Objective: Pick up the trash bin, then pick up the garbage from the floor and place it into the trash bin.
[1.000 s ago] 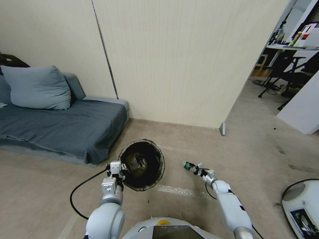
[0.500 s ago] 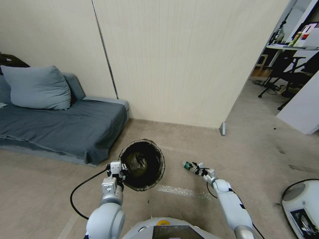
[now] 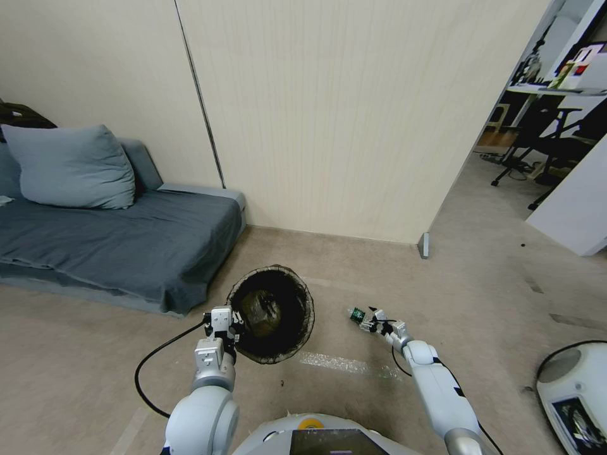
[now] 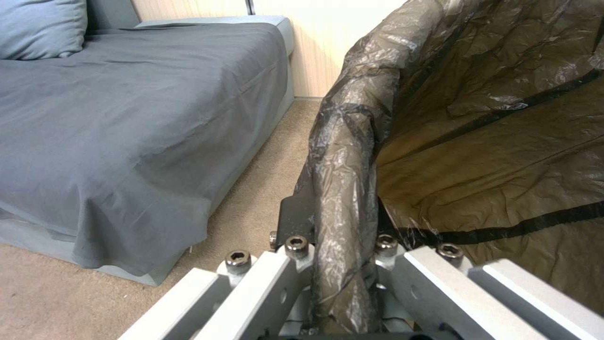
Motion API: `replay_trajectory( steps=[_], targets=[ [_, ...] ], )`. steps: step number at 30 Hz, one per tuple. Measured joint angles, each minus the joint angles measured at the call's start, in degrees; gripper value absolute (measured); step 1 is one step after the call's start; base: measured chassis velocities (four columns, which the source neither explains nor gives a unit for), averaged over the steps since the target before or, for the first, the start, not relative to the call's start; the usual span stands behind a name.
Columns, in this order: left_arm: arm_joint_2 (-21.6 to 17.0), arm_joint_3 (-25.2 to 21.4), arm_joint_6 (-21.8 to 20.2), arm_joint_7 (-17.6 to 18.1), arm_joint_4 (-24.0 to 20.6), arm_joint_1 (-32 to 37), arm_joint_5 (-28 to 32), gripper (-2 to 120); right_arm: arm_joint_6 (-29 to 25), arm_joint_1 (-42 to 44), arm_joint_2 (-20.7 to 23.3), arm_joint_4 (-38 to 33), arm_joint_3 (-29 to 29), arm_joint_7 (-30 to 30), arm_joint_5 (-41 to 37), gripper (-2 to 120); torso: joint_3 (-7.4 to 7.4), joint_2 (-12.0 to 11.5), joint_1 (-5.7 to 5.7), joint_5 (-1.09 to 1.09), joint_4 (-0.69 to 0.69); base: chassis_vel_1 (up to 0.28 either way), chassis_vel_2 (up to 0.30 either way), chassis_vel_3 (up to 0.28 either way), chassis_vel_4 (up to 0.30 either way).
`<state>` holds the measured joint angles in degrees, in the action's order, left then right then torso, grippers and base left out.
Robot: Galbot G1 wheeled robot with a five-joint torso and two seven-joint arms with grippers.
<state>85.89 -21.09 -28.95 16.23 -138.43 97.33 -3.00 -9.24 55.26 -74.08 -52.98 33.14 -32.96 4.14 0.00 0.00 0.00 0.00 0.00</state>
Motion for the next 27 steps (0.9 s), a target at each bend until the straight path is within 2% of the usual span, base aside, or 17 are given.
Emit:
replay_trajectory(
  steps=[12,22,25,27],
  targets=[
    [-0.35,0.14,0.00,0.01,-0.18,0.96,-0.89,1,2.35,-3.99,-0.35,5.81,-0.74,1.49,0.36,100,0.00,0.00,0.00,0.00,0.00,0.000,0.000,0.000,0.000],
    [-0.33,0.53,0.33,-0.05,-0.35,2.02,-2.19,1,4.25,-7.83,-2.35,12.65,-0.23,2.39,0.09,100,0.00,0.00,0.00,0.00,0.01,0.000,0.000,0.000,0.000],
    [-0.34,0.40,0.45,-0.05,-0.42,2.18,-2.28,1,4.79,-8.03,-2.76,13.57,0.09,2.17,-0.21,94,0.00,0.00,0.00,-0.01,0.01,0.000,0.000,0.000,0.000],
    [-0.31,0.40,0.58,-0.05,-0.42,2.26,-2.42,1,5.03,-7.77,-3.19,13.99,0.38,2.02,-0.08,84,0.00,0.00,0.00,-0.01,0.00,0.000,0.000,0.000,0.000]
  ],
)
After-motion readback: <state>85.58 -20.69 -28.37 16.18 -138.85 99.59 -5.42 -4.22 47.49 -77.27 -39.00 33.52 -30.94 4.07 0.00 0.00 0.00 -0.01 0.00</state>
